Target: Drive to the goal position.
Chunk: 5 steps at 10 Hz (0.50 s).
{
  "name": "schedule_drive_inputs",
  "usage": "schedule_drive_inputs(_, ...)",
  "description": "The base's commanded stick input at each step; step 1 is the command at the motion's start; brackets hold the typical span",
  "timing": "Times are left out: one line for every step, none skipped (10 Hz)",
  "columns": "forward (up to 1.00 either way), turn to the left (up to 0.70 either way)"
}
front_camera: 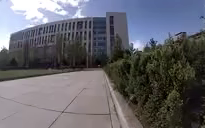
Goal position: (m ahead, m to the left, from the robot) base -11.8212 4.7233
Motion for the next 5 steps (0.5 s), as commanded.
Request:
schedule_drive_inputs(0.04,0.00)
schedule_drive_inputs(0.04,0.00)
schedule_drive_inputs(0.04,0.00)
schedule_drive_inputs(0.04,0.00)
schedule_drive_inputs(0.04,0.00)
